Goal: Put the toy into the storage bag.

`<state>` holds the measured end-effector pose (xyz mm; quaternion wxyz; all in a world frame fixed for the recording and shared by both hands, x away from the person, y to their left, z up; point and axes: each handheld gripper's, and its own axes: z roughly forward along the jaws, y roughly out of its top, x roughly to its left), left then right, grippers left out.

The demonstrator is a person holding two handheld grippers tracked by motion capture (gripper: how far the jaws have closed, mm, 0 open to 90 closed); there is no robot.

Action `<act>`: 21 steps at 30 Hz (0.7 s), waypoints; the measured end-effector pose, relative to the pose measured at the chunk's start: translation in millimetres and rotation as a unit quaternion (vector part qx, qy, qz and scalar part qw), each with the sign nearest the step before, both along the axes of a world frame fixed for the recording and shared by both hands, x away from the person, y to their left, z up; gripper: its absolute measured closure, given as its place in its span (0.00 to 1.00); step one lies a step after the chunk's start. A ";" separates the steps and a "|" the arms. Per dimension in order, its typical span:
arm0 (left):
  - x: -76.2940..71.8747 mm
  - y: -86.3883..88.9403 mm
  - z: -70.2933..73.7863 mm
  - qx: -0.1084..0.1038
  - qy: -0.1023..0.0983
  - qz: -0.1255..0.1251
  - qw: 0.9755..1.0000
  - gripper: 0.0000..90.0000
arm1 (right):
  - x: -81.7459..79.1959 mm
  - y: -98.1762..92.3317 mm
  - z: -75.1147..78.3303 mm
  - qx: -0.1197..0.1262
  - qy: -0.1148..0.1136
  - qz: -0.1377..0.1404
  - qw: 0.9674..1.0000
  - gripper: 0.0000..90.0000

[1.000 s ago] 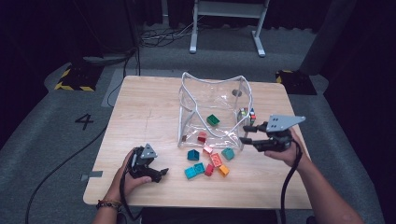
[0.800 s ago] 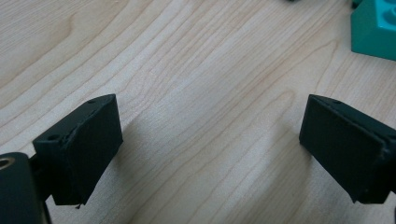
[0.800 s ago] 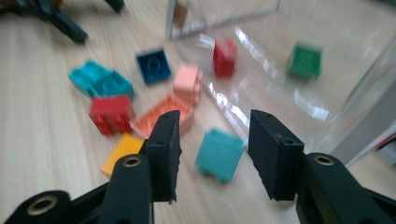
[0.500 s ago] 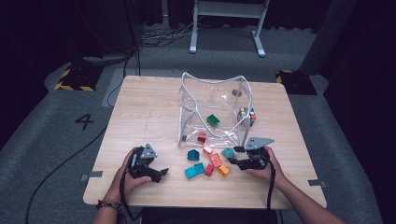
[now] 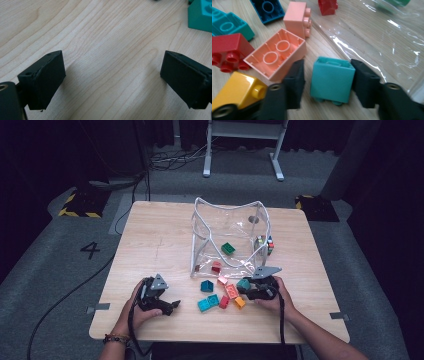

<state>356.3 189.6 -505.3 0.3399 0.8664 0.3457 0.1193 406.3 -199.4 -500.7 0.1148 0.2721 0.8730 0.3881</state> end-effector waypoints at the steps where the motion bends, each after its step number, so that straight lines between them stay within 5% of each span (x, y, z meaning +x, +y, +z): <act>1: 0.2 0.2 0.2 0.002 -0.002 -0.001 1.000 0.07 | -0.5 -0.4 -0.5 0.003 0.000 -0.003 1.000 0.62; 3: 0.2 0.3 0.2 0.003 -0.002 -0.001 1.000 0.07 | 1.0 -5.1 -1.4 0.008 -0.012 0.001 1.000 0.65; 9: 0.1 0.3 0.2 0.003 -0.002 0.000 1.000 0.07 | -1.1 -23.0 5.5 0.027 0.000 0.016 1.000 0.66; 15: 0.2 0.3 0.2 0.003 -0.002 -0.001 1.000 0.07 | -12.1 -65.2 39.6 0.068 -0.017 0.005 0.998 0.66; 21: 0.2 0.3 0.2 0.003 -0.001 0.000 1.000 0.07 | -16.9 -87.9 85.3 0.049 -0.072 0.004 0.996 0.66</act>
